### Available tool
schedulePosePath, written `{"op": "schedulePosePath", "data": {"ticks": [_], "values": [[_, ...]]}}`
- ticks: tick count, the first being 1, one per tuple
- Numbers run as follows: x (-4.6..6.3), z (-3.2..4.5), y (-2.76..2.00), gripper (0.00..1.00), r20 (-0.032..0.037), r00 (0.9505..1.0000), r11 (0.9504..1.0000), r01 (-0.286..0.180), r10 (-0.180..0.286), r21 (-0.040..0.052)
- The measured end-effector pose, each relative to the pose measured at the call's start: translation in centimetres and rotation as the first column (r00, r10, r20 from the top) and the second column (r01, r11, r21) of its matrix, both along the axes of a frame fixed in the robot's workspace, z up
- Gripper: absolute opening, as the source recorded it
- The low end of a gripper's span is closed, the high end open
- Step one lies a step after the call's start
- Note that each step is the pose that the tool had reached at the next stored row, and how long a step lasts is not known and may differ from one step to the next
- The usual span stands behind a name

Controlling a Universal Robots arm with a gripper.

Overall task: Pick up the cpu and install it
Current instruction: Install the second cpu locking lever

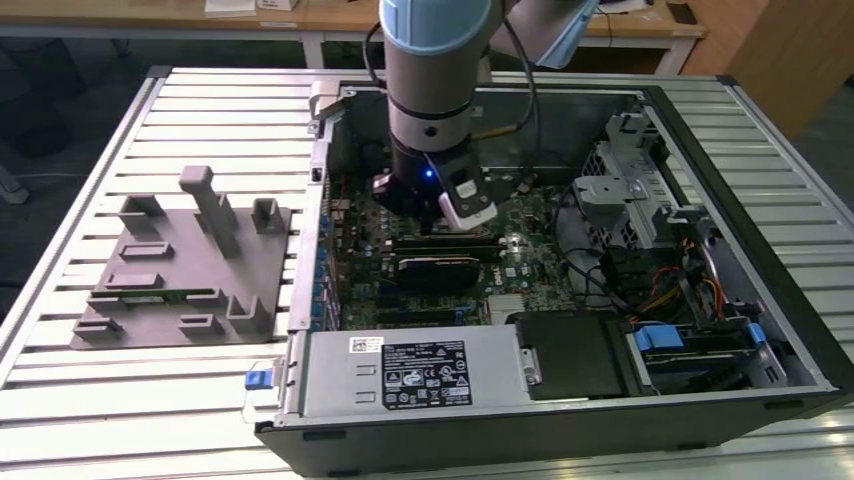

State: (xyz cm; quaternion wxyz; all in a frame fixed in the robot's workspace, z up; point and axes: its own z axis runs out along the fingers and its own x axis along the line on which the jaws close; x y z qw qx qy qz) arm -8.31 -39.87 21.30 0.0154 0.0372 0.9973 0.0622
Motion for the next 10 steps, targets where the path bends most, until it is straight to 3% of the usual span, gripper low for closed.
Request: {"op": "schedulePosePath", "data": {"ticks": [10], "values": [[-0.6,-0.56,-1.27,0.11,0.0001,1.0,0.9968,-0.001,0.001,0.0801]]}}
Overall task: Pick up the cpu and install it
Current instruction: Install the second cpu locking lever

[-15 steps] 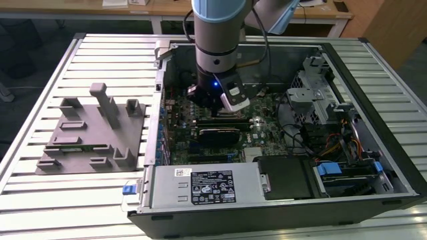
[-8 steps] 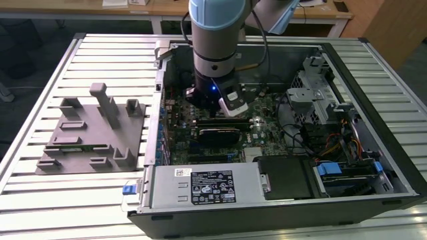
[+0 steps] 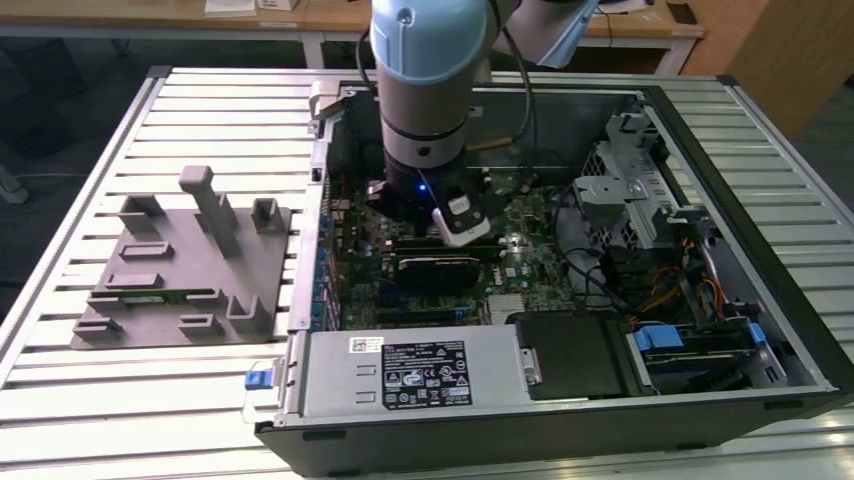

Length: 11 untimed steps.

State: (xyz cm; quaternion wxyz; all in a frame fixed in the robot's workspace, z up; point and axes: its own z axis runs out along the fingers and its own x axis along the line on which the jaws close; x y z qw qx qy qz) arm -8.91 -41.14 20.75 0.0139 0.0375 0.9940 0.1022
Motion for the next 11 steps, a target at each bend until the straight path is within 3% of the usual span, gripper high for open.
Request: {"op": "schedulePosePath", "data": {"ticks": [8,11], "values": [[0.0,-0.3,-0.7,0.11,0.0,1.0,0.9987,0.0,0.0,0.0517],[0.05,-0.39,-0.87,0.11,-0.0001,1.0,0.998,0.0,0.0,0.0626]]}}
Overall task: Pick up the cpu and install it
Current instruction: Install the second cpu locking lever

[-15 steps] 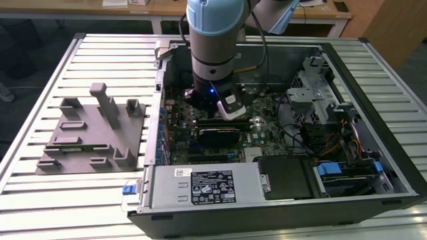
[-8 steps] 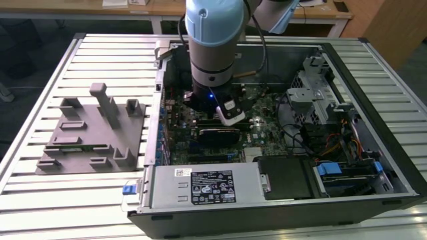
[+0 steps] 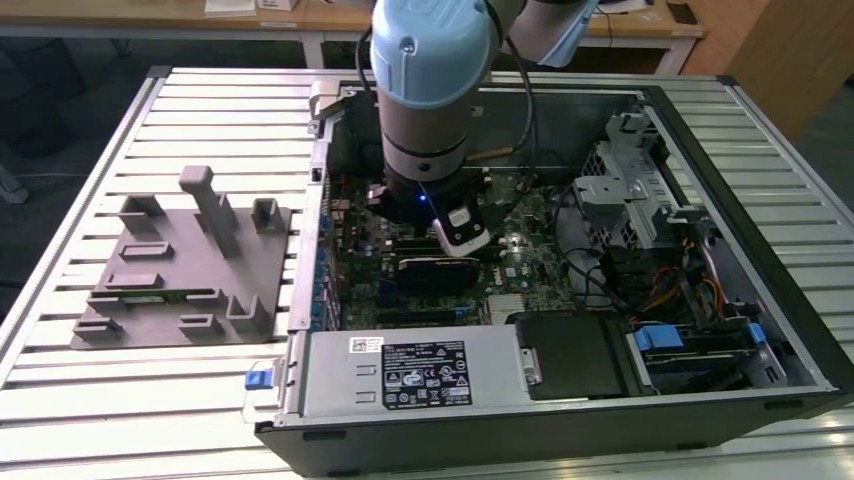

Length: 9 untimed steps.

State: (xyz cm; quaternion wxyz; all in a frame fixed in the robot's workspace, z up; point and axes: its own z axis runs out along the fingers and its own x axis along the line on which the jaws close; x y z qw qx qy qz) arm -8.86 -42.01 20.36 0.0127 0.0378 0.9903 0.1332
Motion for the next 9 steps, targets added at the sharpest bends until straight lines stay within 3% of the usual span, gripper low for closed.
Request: {"op": "schedulePosePath", "data": {"ticks": [6,9], "values": [[0.46,-0.17,-0.17,0.11,0.0001,1.0,0.9999,0.0,0.0,0.0146],[0.46,-0.47,-0.41,0.11,-0.0001,1.0,0.9996,0.0,0.0,0.0273]]}}
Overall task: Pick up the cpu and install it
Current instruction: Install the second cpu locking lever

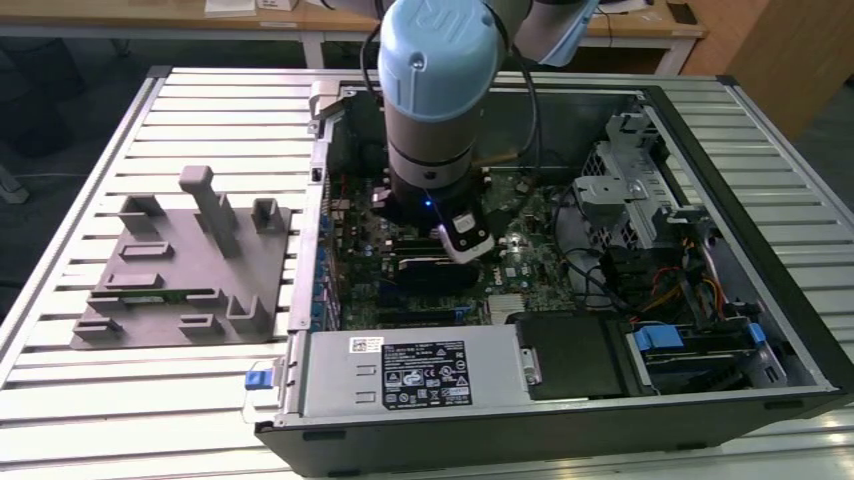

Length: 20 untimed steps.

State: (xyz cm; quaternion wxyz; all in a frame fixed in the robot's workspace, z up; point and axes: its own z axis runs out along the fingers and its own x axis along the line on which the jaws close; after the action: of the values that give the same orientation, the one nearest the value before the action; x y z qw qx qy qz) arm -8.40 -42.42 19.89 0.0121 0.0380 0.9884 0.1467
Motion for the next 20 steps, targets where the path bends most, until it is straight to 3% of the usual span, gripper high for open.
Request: {"op": "schedulePosePath", "data": {"ticks": [3,6,8,12,20], "values": [[0.0,-0.19,-0.19,0.11,-0.0001,1.0,0.9998,0.0,0.0,0.0186],[0.0,-0.26,-0.48,0.11,-0.0001,1.0,0.9989,0.0,0.0,0.0459],[0.0,-0.29,-0.74,0.11,0.0,1.0,0.9982,0.0,0.0,0.0595],[-0.1,-0.3,-1.28,0.11,-0.0001,1.0,0.998,0.0,0.0,0.0633],[-0.6,-0.8,-1.28,0.11,-0.0001,1.0,0.9977,0.0,0.0,0.0682]]}}
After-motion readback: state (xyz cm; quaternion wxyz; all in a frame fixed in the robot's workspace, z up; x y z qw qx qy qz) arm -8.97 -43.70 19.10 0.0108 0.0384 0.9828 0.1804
